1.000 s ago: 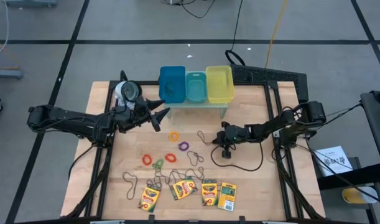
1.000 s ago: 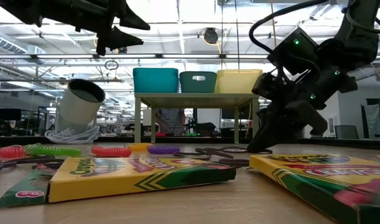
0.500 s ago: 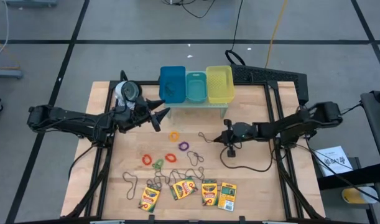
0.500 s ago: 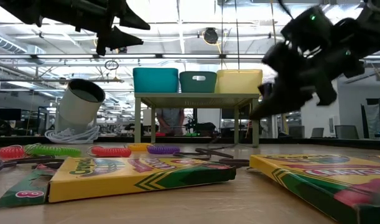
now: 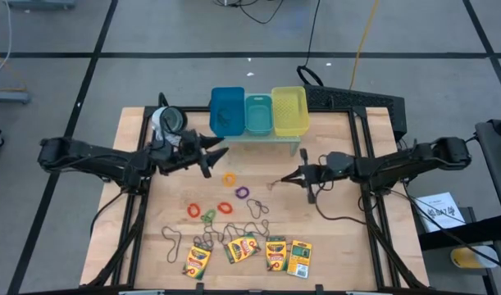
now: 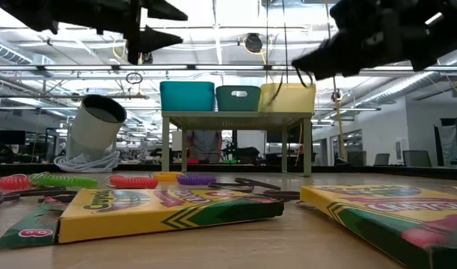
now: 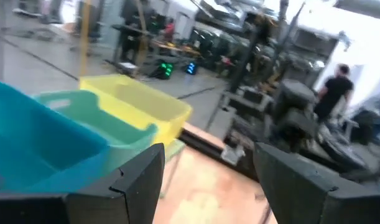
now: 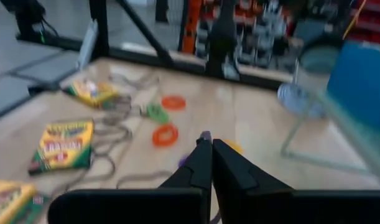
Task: Pick & Place Office Desk Supplies
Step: Put the purple rubber band into the blue bin on the shelf
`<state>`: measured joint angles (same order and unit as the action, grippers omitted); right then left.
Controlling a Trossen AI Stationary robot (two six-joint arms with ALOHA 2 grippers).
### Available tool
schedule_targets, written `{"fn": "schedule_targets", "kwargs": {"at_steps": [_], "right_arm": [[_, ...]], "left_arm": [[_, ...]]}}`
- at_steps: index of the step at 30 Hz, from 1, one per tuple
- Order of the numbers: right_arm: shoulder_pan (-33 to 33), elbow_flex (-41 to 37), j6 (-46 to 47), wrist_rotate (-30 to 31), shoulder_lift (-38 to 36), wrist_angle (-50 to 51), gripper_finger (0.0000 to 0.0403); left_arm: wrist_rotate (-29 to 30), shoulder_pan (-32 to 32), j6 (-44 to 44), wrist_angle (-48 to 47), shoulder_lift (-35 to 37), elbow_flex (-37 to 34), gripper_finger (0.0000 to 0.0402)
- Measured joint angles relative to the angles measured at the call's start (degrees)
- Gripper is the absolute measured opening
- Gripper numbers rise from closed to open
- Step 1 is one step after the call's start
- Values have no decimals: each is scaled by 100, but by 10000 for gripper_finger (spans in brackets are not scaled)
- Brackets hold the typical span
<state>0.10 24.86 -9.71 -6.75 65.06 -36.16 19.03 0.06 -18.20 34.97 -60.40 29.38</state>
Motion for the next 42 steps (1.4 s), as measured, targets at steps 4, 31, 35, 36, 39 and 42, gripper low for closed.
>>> {"fn": "schedule_targets", "kwargs": {"at_steps": [4,31,35,36,39,42], "right_arm": [[2,4,-27,-107,-9,-487,0],[0,11,-217,-104,-12,-1538,0],[0,11,-286,-104,-12,-1541,0],[0,11,-299,-104,-12,-1541,0],[-1,11,-302,-104,-12,-1545,0],[-2,11,-302,-104,-12,-1542,0]], "left_arm": [[-270,-167,488,489,-563,213,253],[-1192,-298,1831,544,-4219,2890,253],[-1181,-298,1978,546,-4251,2945,251],[-1161,-298,1987,550,-4251,2945,247],[-1150,-294,2006,540,-4228,2945,219],[-1150,-296,2114,562,-4214,2945,169]]}}
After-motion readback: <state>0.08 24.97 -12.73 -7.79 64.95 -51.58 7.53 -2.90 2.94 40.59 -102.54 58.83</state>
